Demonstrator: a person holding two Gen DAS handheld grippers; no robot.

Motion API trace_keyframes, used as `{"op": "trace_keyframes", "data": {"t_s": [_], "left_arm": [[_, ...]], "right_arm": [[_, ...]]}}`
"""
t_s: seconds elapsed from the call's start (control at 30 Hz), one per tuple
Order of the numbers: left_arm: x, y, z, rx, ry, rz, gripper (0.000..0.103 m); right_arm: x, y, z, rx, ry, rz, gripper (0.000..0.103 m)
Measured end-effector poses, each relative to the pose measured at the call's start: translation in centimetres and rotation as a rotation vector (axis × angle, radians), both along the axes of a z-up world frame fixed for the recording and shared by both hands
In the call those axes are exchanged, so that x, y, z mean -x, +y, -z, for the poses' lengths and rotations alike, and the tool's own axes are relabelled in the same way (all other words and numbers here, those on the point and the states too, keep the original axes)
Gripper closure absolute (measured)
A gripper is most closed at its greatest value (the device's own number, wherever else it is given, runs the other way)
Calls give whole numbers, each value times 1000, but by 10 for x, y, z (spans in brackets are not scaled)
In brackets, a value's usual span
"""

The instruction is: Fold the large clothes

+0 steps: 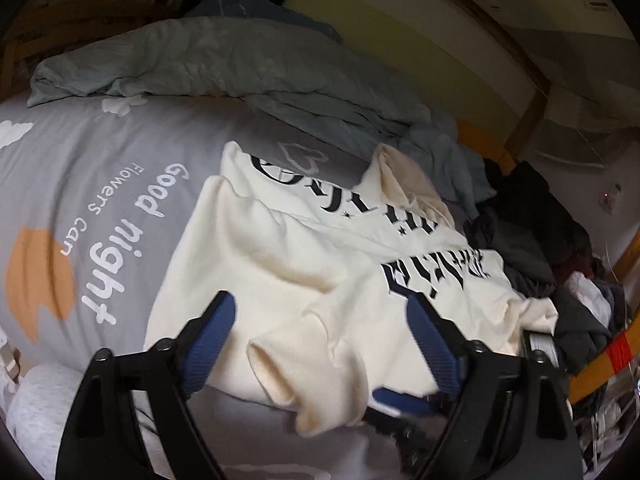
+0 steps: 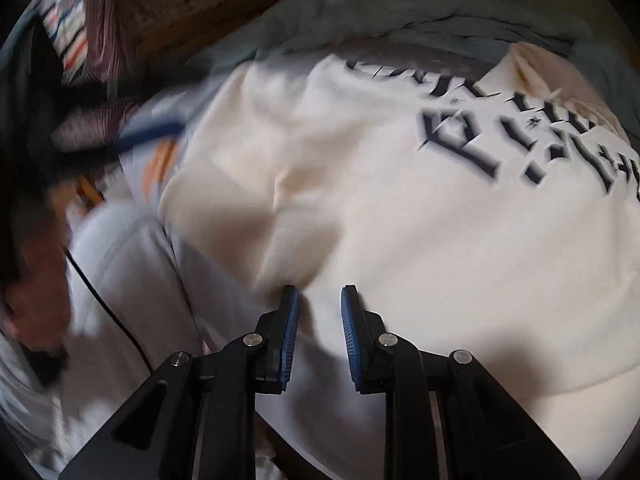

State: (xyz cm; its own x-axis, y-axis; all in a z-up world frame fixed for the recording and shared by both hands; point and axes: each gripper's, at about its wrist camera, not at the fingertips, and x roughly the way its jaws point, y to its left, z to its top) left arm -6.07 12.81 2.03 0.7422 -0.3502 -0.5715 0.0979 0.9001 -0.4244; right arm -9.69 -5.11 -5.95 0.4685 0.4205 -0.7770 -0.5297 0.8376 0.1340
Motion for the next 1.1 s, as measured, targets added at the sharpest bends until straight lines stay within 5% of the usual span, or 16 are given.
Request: {"op": "trace_keyframes", "data": {"t_s": [0.13,0.33,0.4,0.43,0.57,0.63,0.7,0.87,1.1], "left_arm": [[-1,-6,15,-26,43,-11,14],[0,0,36,48,71,-23,16],[-7,-5,41,63,98,15,44],[-10,-11,44,26,113,11,67],[-13,-31,44,-106,88,-5,90],[-23,-34,22,-124,35,18,91],[-37,-41,-13,-222,-62,17,93],[-90,-61,-112,-366,-243,21,96],[-160,-139,-191,-348,-411,62,96]], "right_arm": [[19,-6,-8,-51,-21,-36,79],[16,-71,-47,-86,-181,195,79],[15,-93,-57,-90,-226,255,79],[14,-108,-62,-84,-247,288,79],[3,-154,-73,-93,-269,425,79],[1,-173,-77,-105,-270,478,79],[2,-190,-80,-109,-266,507,79],[16,-196,-79,-12,-297,519,79],[7,-227,-75,-47,-281,638,79]]}}
